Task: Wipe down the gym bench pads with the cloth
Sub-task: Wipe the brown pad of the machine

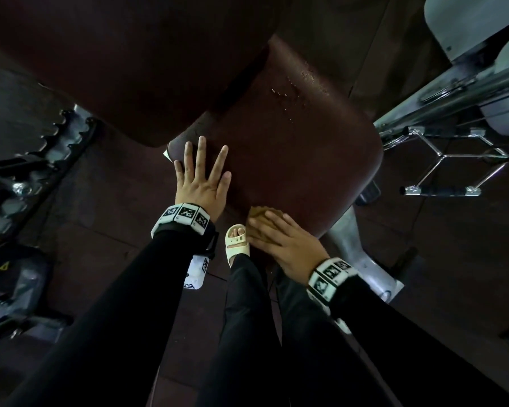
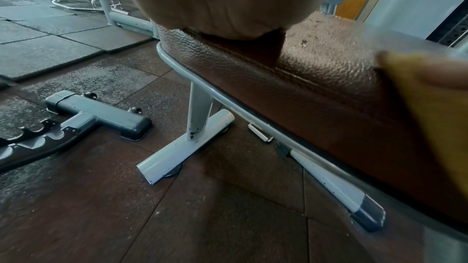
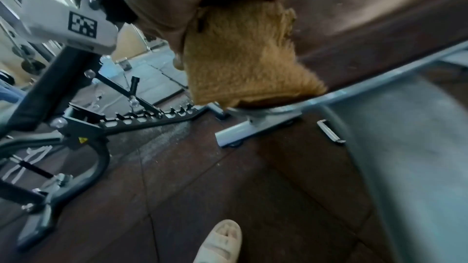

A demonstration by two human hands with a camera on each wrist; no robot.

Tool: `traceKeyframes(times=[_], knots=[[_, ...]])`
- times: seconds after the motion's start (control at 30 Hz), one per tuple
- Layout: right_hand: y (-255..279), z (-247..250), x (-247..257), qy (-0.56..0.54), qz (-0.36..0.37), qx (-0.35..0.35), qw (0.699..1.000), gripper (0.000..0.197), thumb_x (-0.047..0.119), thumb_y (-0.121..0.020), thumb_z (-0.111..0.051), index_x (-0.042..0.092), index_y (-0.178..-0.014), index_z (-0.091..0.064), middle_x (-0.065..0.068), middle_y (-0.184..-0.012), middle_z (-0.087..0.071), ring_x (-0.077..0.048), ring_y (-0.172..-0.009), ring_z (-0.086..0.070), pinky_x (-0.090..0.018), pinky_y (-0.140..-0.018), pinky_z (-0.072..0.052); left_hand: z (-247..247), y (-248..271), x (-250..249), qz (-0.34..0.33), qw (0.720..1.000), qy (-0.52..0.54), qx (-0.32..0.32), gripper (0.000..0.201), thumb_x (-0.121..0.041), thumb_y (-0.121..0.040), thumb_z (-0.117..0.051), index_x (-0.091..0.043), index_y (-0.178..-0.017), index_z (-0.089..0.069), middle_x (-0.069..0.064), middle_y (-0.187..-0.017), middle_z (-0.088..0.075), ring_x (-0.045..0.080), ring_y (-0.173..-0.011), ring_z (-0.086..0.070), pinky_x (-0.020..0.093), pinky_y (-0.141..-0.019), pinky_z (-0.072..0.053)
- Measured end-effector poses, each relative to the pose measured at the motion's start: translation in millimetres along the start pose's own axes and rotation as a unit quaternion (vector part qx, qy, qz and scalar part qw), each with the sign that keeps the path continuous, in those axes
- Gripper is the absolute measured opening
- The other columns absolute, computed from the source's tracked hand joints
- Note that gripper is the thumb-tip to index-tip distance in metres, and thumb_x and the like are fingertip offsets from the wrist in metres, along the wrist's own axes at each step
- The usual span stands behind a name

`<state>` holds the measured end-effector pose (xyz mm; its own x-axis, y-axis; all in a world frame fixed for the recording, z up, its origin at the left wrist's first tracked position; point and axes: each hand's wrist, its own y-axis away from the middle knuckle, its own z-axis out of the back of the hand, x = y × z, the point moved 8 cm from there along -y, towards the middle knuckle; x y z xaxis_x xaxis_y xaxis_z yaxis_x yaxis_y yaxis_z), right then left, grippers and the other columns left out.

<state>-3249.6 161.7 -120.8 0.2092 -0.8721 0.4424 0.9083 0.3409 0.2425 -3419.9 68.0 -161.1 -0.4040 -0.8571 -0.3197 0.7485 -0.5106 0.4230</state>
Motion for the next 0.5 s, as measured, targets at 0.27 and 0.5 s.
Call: traceKeyframes(times=[0.27, 0.5], knots=[[51.8, 34.3, -74.9, -0.039, -0.111, -0.048, 0.992, 0.054, 0.012, -0.087, -0.051, 0.025, -0.138, -0.038, -0.006, -0.149, -0.027, -0.035, -0.138, -0.025, -0.057, -0.107, -0.029, -1.3, 0.2, -1.9, 0.001, 1.000, 0.003, 0.002, 0.054, -0.053, -0.097, -0.010, -0.046, -0.140, 0.020, -0.002, -0.156, 0.026, 0.022, -0.142, 0.028, 0.045, -0.113, 0.018], [-25.2, 51.4, -73.7, -0.031, -0.194, -0.083, 0.977, 0.049, 0.021, -0.096, -0.044, 0.031, -0.143, -0.035, -0.003, -0.155, -0.021, -0.031, -0.143, -0.015, -0.049, -0.115, -0.013, -1.5, 0.1, -1.5, 0.005, 1.000, -0.005, 0.002, 0.054, -0.053, -0.096, -0.011, -0.045, -0.140, 0.020, 0.000, -0.157, 0.025, 0.023, -0.142, 0.027, 0.047, -0.113, 0.017]])
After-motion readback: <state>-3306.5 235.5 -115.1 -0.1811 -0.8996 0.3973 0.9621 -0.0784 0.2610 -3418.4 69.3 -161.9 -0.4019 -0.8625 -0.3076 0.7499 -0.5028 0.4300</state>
